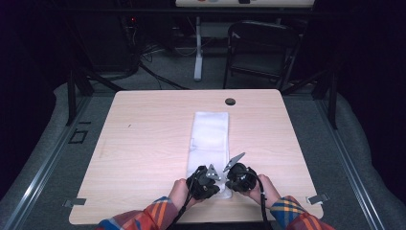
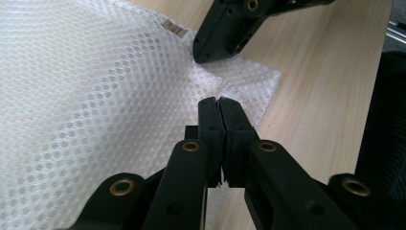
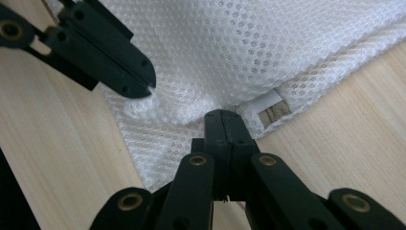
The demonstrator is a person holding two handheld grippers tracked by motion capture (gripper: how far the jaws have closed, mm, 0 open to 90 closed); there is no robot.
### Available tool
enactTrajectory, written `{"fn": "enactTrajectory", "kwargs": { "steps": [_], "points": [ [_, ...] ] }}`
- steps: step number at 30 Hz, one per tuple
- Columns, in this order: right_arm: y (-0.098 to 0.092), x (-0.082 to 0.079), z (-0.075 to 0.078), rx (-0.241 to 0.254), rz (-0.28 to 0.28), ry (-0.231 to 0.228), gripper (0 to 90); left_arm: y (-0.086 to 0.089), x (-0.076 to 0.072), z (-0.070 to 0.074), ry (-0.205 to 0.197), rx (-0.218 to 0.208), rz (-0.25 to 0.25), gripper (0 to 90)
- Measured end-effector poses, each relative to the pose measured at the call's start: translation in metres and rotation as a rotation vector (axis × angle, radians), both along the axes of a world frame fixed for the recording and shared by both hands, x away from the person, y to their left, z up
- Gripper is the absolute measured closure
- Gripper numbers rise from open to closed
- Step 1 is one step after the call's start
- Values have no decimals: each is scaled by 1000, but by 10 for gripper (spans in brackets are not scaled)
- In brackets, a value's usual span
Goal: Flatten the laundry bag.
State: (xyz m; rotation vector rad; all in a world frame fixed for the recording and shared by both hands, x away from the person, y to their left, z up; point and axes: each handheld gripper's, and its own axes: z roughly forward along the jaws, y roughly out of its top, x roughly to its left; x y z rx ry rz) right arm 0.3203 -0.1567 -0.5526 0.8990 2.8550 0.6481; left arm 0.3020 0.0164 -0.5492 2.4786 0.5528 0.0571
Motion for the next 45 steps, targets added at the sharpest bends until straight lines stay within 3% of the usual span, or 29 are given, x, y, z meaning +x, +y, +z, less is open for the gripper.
{"fn": "enactTrajectory", "kwargs": {
  "steps": [22,45],
  "points": [
    [0,0,0,-10,9,-11,900,35,15,23,-72,-17,78,893],
    [1,-1,0,-3,2,-13,900,86,23,41,-135,-29,229,898]
  ]
}}
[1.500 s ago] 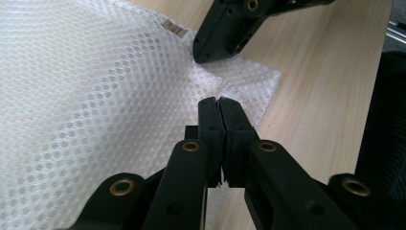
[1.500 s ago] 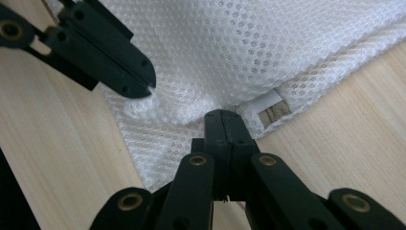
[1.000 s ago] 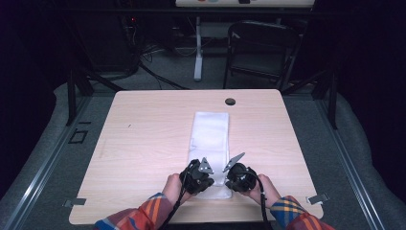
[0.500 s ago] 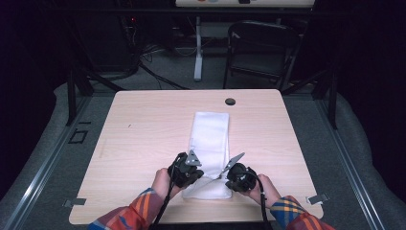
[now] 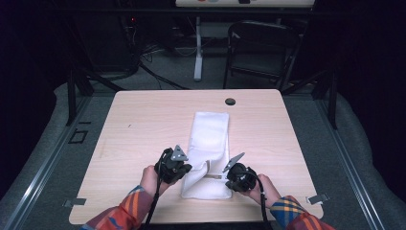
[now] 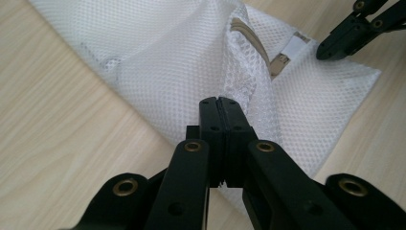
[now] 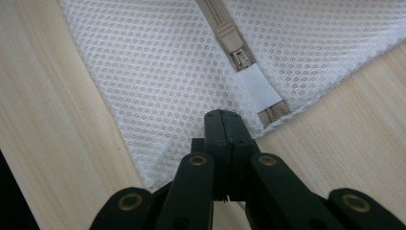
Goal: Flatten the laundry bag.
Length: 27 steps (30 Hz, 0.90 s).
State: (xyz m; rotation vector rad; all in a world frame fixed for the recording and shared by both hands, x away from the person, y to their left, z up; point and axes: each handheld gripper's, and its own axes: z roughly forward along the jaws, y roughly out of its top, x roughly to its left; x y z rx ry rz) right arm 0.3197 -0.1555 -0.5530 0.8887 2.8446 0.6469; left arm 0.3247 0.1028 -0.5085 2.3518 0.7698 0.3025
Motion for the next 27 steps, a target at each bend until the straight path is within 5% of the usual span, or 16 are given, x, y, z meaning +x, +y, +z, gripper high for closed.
{"fn": "enactTrajectory", "kwargs": {
  "steps": [12,27],
  "points": [
    [0,0,0,-2,1,1,900,33,-2,4,-13,25,69,898],
    [0,0,0,-3,1,0,900,53,-10,-2,-6,98,121,896]
  ]
}}
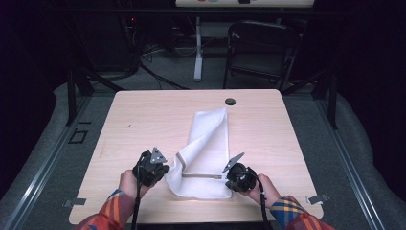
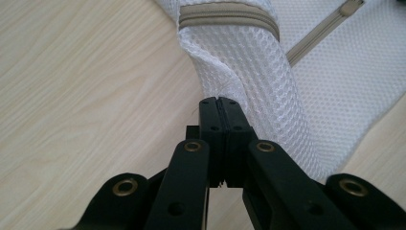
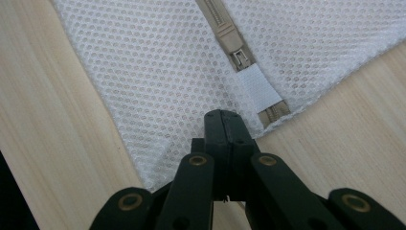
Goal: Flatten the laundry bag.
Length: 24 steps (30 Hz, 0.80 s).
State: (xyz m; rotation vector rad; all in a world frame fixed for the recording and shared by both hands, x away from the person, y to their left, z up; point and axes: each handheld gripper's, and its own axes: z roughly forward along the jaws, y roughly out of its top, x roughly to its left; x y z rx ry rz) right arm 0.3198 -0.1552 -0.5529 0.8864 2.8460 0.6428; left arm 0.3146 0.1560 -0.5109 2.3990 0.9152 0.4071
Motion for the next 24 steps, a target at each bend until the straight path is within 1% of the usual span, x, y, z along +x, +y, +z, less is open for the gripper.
{"fn": "enactTrajectory", "kwargs": {
  "steps": [4,12,15,16,18,19,22,24],
  "points": [
    [0,0,0,-1,1,1,900,6,-1,-2,12,6,17,896],
    [0,0,0,-2,1,1,900,11,-2,-6,61,29,28,892],
    [0,0,1,-8,7,3,900,12,-2,-7,64,32,31,891],
    [0,1,1,-21,12,2,900,12,-3,-7,65,33,31,890],
    [0,0,1,-18,7,-1,900,12,-3,-8,71,37,34,890],
    [0,0,0,-8,-1,-3,900,12,-3,-8,75,34,34,890],
    [-1,0,1,-19,-2,-3,900,13,-3,-9,84,41,30,889],
    [-1,1,1,-19,-3,-4,900,13,-3,-10,85,39,31,888]
  ]
}}
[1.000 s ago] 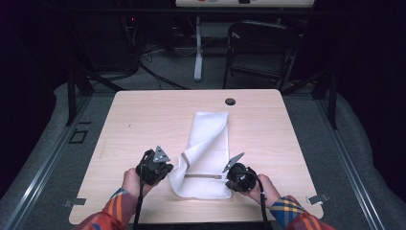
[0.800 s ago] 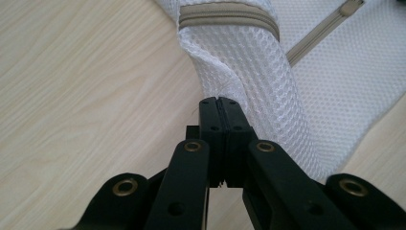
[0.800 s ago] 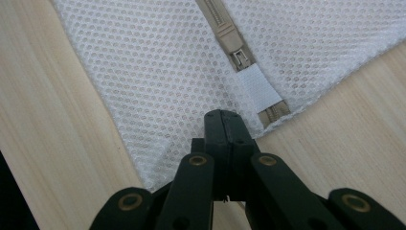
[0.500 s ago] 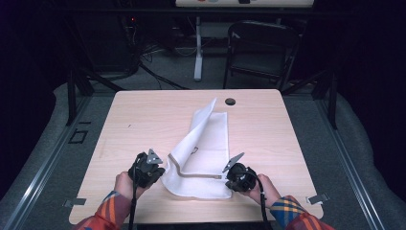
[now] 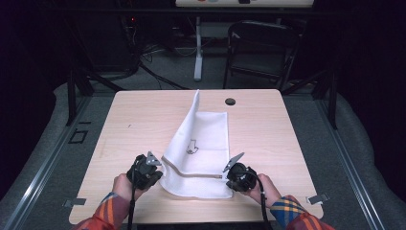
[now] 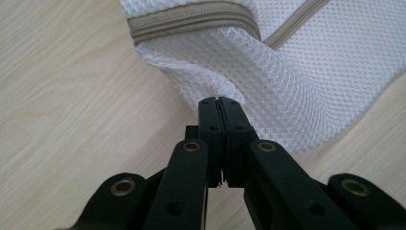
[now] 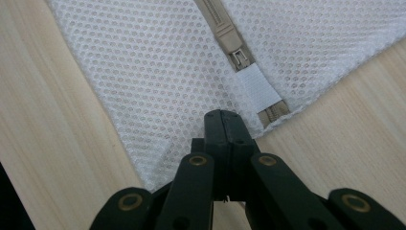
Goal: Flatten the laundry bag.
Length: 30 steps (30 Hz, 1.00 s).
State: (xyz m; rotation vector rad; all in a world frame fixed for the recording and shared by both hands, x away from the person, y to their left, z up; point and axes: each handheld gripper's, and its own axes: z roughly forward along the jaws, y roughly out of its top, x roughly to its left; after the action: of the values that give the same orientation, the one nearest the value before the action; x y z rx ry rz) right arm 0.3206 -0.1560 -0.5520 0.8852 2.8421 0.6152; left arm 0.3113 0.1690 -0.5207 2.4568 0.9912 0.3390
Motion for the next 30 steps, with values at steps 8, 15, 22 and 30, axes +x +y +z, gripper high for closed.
{"fn": "enactTrajectory", "kwargs": {
  "steps": [8,15,22,30],
  "points": [
    [-1,0,0,-15,-6,-8,900,2,-1,-2,32,3,-8,884],
    [-4,2,1,-26,-11,-13,900,0,-4,-6,91,20,-47,884],
    [-10,6,2,-35,-22,-10,900,-2,-3,-9,118,24,-62,882],
    [-13,9,1,-40,-48,-29,900,0,-3,-9,139,19,-64,843]
  ]
}}
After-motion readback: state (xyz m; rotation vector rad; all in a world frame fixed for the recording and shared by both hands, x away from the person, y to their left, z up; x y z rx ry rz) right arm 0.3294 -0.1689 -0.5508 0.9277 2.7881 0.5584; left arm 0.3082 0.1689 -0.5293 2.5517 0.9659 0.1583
